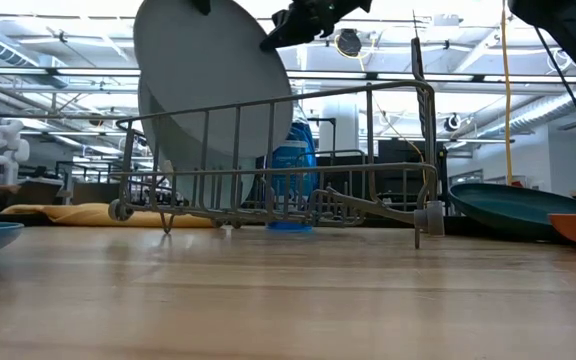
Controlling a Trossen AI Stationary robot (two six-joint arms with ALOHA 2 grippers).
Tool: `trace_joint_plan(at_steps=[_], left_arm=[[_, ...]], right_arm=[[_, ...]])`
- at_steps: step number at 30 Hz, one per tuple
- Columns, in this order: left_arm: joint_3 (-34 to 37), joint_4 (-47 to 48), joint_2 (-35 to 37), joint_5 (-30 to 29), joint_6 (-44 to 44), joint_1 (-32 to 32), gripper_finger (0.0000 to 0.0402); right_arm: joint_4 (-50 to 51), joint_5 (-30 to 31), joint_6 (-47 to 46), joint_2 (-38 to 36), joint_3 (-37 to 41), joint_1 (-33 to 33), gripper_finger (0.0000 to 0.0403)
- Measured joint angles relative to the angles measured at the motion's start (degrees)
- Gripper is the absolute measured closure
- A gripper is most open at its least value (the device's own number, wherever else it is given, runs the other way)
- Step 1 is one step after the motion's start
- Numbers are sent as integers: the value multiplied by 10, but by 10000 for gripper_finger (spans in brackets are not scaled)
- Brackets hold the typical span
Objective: Sort dishes
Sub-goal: Put the gray plate into the dish rack
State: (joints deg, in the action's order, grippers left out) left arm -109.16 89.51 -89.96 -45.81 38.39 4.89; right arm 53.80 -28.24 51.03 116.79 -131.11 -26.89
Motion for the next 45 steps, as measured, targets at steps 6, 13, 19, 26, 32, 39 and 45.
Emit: trace_joint_plan(at_steps=[6, 13, 19, 26, 32, 39, 45], left_arm=[[-4, -2, 36, -1, 1, 26, 326], [-18, -33, 97, 0, -3, 70, 285], [-17, -88, 144, -3, 0, 110, 279], [-17, -94, 180, -28, 1, 129, 279], [-17, -95, 203, -43, -16, 129, 279], [-17, -93, 218, -54, -30, 129, 278], [-14, -92, 222, -57, -33, 129, 278]], right_arm=[[19, -3, 25, -3, -1, 0, 396], [36, 2, 94, -4, 2, -2, 400], [6, -7, 113, -2, 1, 2, 400], [-86, -6, 105, 1, 0, 23, 400], [-86, 0, 132, 2, 0, 44, 400], [-107, 12, 139, 14, 1, 50, 400], [-113, 46, 144, 33, 0, 54, 400]])
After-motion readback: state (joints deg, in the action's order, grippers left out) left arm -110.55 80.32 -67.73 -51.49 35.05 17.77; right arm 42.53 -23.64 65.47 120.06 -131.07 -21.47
